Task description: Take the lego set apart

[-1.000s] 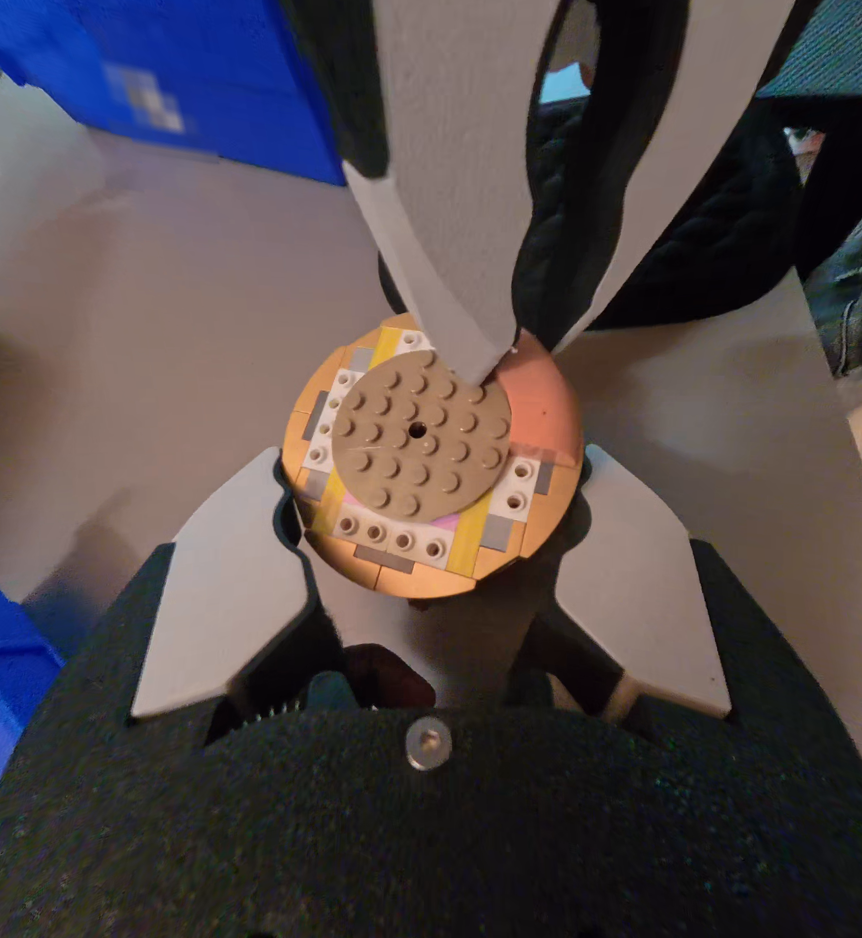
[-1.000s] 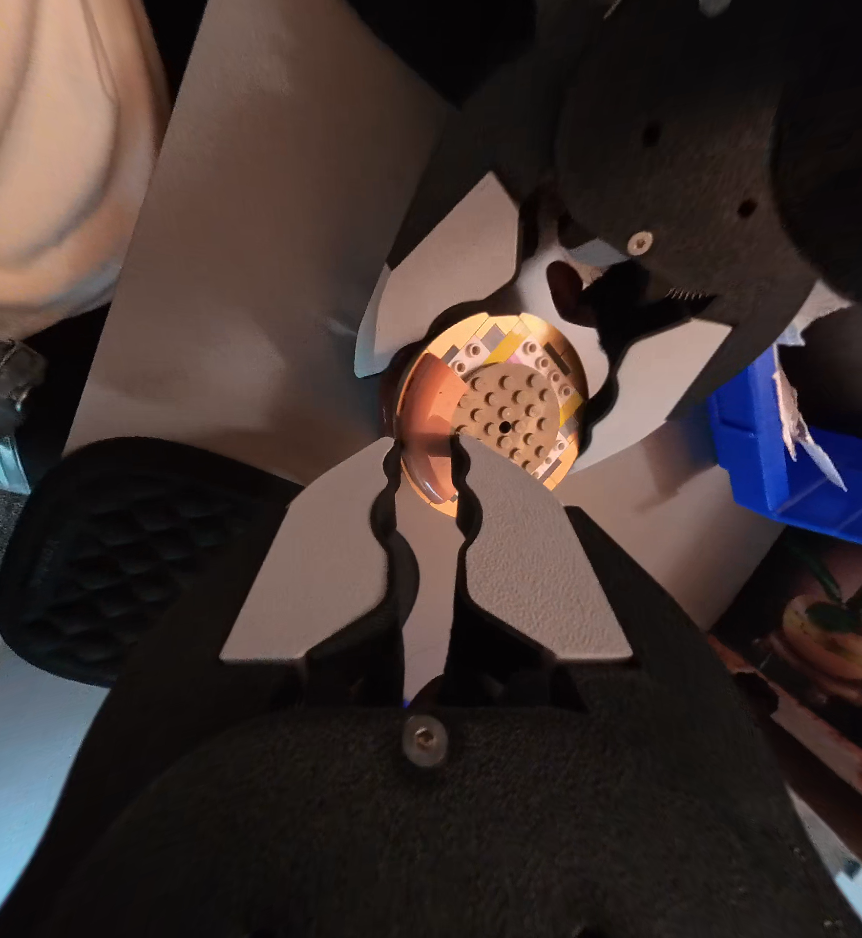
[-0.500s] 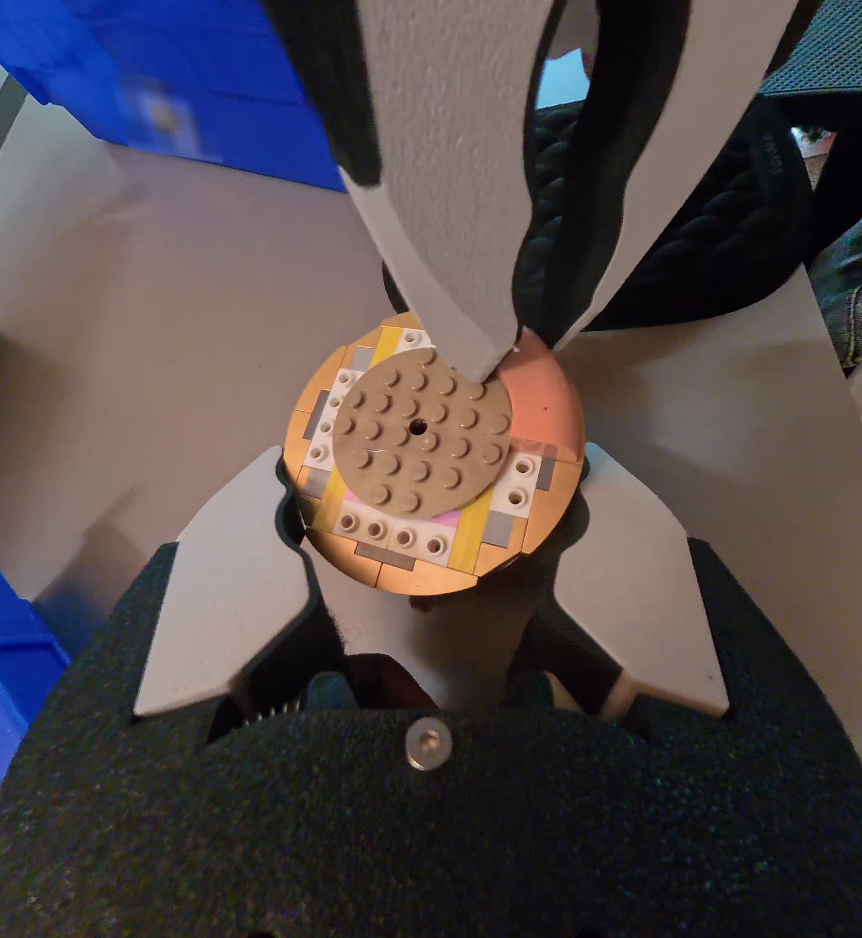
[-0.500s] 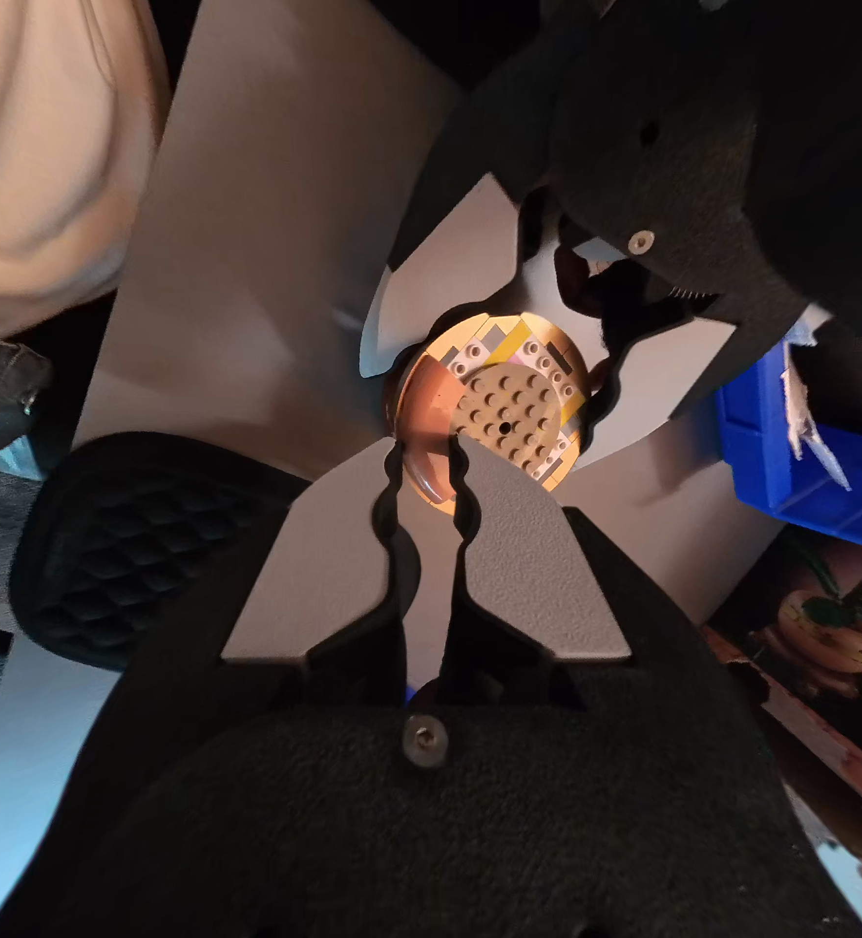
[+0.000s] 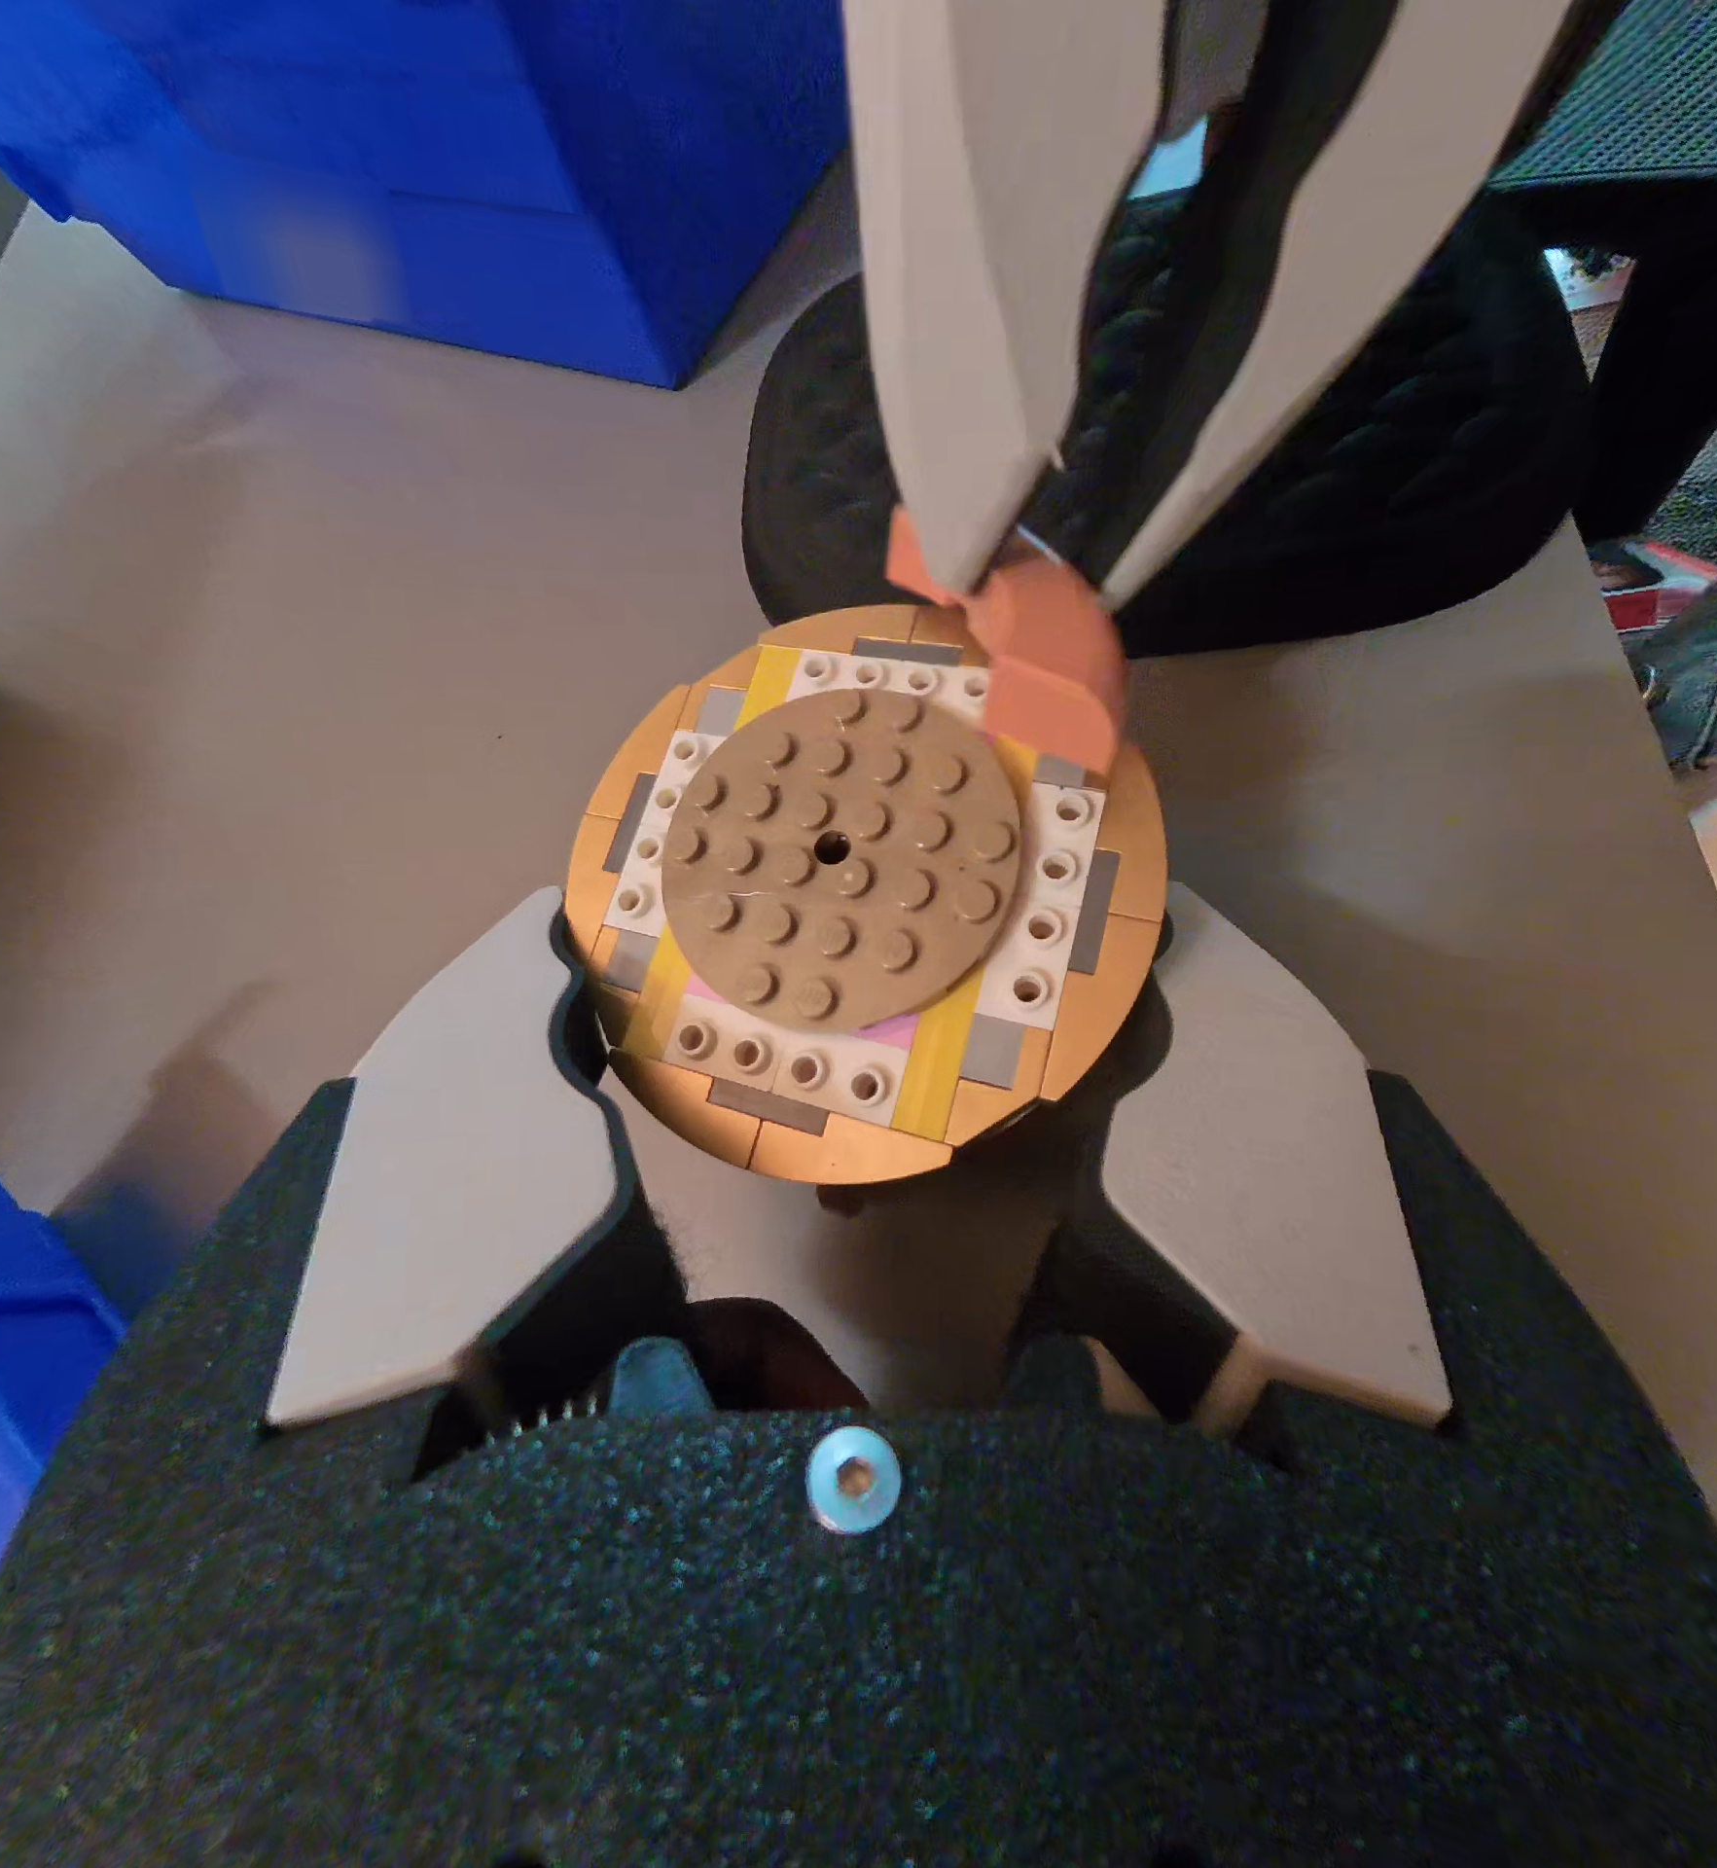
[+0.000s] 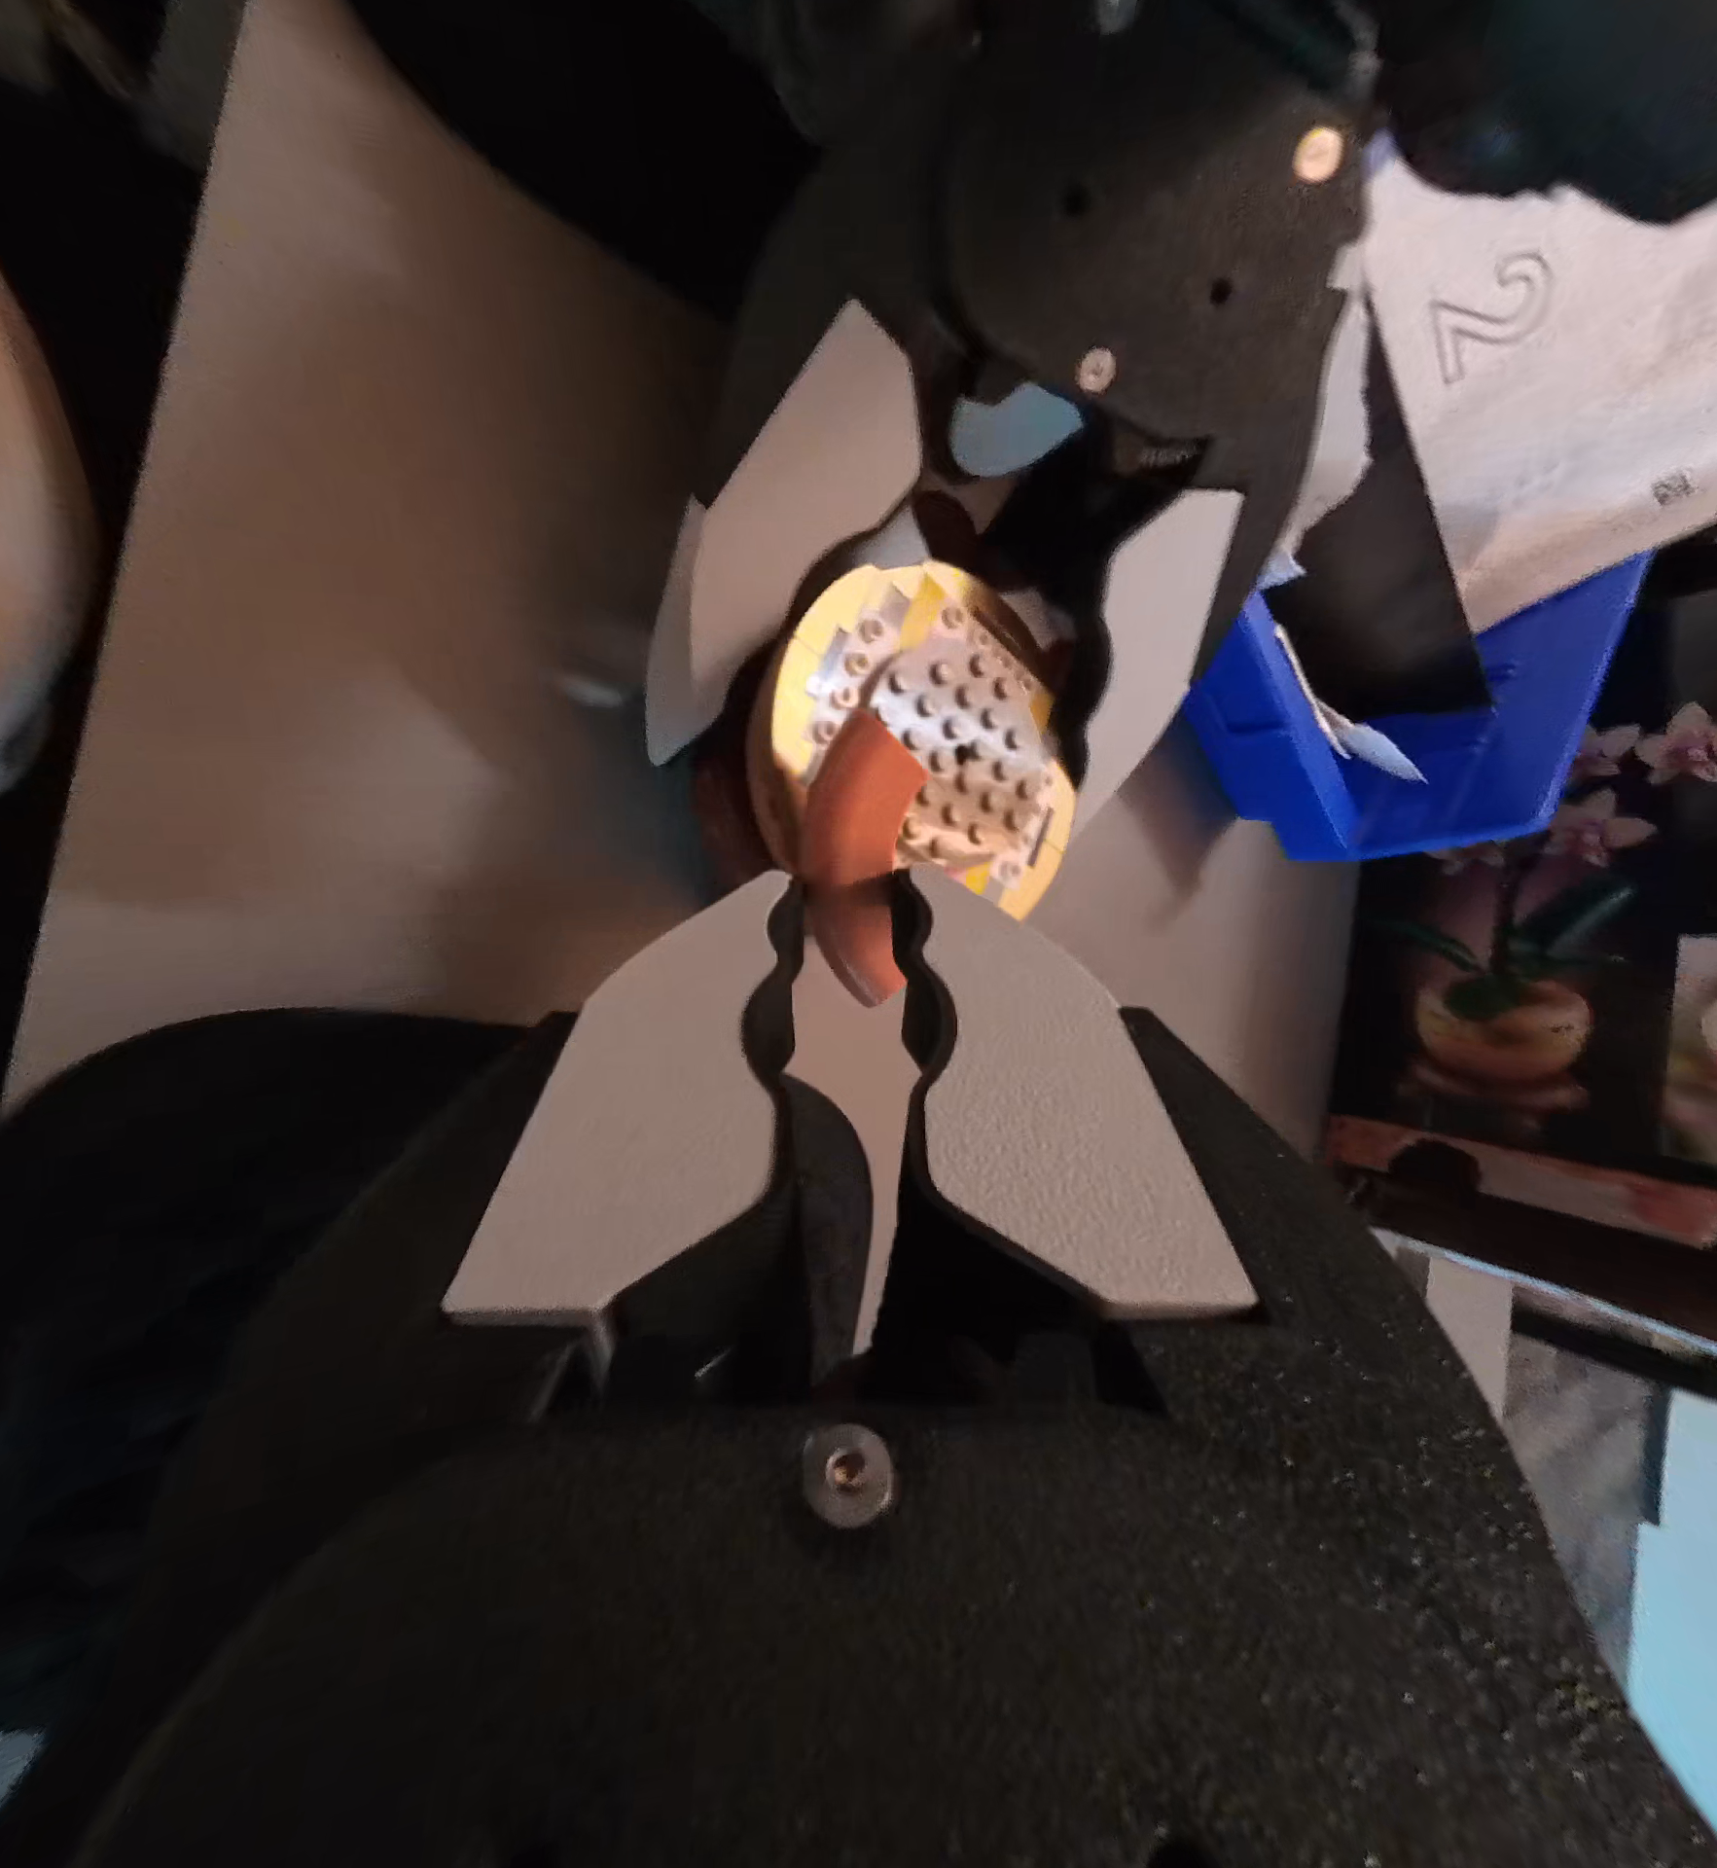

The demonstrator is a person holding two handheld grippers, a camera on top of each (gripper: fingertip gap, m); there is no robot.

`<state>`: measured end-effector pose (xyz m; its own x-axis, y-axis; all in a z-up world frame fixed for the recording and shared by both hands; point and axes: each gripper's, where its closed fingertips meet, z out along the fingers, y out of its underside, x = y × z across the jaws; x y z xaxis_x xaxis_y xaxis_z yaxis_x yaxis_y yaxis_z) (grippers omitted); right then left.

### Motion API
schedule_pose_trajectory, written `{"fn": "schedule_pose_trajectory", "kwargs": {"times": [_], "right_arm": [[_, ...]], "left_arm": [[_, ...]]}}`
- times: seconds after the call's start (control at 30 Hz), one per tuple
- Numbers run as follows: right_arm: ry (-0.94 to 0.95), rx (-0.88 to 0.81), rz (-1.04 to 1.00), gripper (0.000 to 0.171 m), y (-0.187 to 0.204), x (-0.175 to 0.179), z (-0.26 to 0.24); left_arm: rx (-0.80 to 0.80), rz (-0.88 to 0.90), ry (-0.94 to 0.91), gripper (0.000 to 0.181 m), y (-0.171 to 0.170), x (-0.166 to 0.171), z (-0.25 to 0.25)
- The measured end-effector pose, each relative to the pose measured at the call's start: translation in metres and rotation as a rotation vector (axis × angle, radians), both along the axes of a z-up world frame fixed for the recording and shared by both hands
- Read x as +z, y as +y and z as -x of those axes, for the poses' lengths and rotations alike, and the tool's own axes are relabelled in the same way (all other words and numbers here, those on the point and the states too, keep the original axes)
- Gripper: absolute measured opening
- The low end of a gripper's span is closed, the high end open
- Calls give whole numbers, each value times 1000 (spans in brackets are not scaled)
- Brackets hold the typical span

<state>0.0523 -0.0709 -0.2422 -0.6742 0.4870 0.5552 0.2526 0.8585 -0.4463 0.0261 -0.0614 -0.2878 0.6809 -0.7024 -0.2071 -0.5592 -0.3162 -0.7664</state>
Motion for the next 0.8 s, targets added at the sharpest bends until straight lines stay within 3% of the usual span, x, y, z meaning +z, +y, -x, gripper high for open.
{"fn": "schedule_pose_trajectory", "kwargs": {"times": [0.17,0.33,0.47,0.8], "right_arm": [[215,-139,91,16,22,55,-4],[465,-378,48,16,64,108,-63],[352,-616,-49,16,124,95,-121],[-24,-793,-237,17,205,63,-156]], "left_arm": [[16,-5,1,102,1,0,2],[15,-4,1,102,1,0,2],[15,-6,6,102,1,0,2],[13,-8,3,102,1,0,2]]}}
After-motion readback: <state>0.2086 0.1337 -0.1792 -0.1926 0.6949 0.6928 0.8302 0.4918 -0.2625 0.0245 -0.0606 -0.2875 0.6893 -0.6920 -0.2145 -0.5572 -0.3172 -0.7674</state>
